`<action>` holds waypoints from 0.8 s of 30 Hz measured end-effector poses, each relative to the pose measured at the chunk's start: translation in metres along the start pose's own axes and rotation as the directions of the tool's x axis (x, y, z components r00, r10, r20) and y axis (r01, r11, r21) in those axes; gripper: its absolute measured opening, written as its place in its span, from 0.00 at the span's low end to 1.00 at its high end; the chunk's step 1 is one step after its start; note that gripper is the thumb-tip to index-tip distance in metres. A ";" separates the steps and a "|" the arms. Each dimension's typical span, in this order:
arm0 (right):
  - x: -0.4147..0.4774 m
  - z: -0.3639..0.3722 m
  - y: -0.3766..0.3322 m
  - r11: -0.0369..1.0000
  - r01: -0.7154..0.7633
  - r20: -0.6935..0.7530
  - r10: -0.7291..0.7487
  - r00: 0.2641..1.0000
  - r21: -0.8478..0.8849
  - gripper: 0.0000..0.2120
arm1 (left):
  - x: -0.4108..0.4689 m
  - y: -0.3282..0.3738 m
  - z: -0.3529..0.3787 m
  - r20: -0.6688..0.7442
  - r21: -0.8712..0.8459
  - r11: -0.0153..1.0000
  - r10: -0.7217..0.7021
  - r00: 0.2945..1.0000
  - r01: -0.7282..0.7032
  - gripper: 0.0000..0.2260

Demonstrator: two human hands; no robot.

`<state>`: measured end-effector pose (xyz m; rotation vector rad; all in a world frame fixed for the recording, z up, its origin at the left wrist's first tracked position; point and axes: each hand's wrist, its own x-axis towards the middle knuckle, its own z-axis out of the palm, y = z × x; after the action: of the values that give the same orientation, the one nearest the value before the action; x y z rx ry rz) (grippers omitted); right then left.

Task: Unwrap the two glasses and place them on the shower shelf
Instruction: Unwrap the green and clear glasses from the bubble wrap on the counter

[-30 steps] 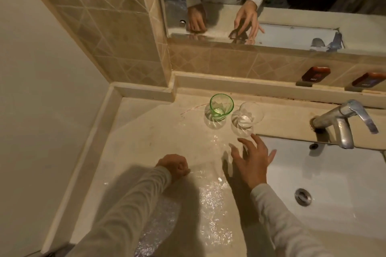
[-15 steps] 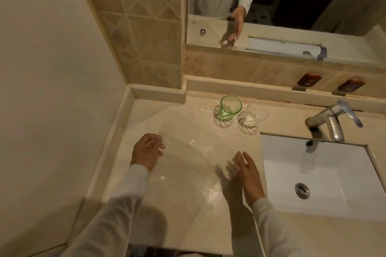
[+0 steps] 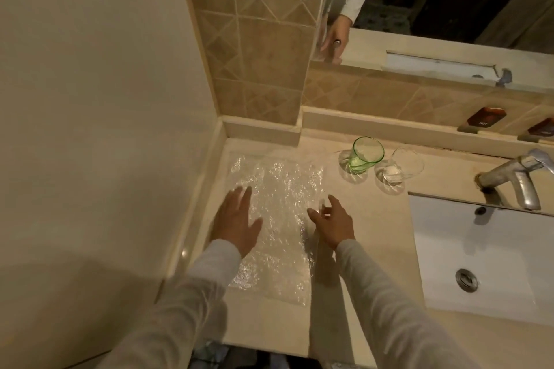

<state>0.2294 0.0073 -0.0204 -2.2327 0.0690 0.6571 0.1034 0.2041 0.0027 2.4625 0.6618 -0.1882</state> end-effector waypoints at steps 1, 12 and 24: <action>-0.002 0.004 -0.001 0.999 0.026 -0.028 -0.028 0.999 -0.044 0.38 | -0.004 -0.009 0.011 0.120 0.109 0.993 0.024 0.993 -0.037 0.36; -0.054 0.052 0.056 0.482 0.530 0.416 -0.329 0.848 -0.698 0.45 | -0.011 -0.065 0.046 0.400 0.386 0.912 -0.029 0.916 -0.140 0.51; -0.001 -0.056 0.043 0.963 0.203 -0.009 -0.208 0.978 -0.175 0.40 | 0.020 0.033 0.028 0.273 0.132 0.988 0.046 0.961 -0.085 0.53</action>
<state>0.2417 -0.0618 -0.0179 -2.3750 -0.2121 0.5358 0.1374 0.1731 -0.0096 2.5257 0.4623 -0.5508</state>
